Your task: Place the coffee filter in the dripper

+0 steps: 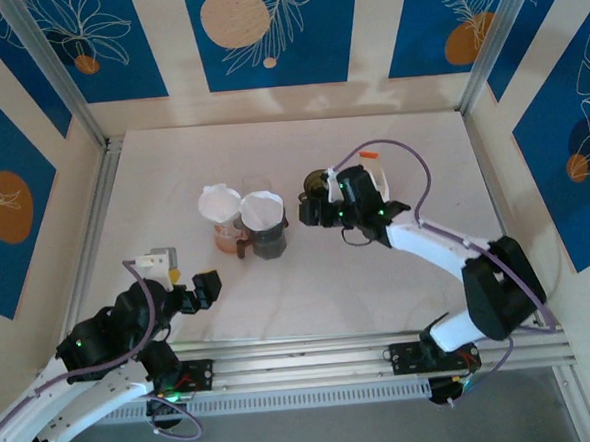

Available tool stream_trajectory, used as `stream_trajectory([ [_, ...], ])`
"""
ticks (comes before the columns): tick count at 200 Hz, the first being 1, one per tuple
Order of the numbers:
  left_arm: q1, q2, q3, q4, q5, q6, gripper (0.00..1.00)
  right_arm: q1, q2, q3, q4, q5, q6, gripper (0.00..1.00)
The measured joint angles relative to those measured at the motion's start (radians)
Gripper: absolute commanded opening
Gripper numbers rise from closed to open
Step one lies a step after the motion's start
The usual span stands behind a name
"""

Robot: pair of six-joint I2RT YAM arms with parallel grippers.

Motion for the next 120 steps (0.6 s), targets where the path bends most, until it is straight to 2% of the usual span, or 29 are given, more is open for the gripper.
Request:
stream_trajectory([
  [24,0.000,0.000,0.003,-0.010,-0.009,0.000,1.00,-0.025,0.104,0.084,-0.001,-0.064,-0.010,0.52],
  [70,0.001,0.000,0.008,-0.019,-0.026,0.000,1.00,-0.050,0.286,0.254,-0.001,-0.184,-0.013,0.51],
  [120,0.001,0.001,0.016,-0.036,-0.037,0.000,1.00,-0.068,0.413,0.367,-0.002,-0.293,-0.005,0.47],
])
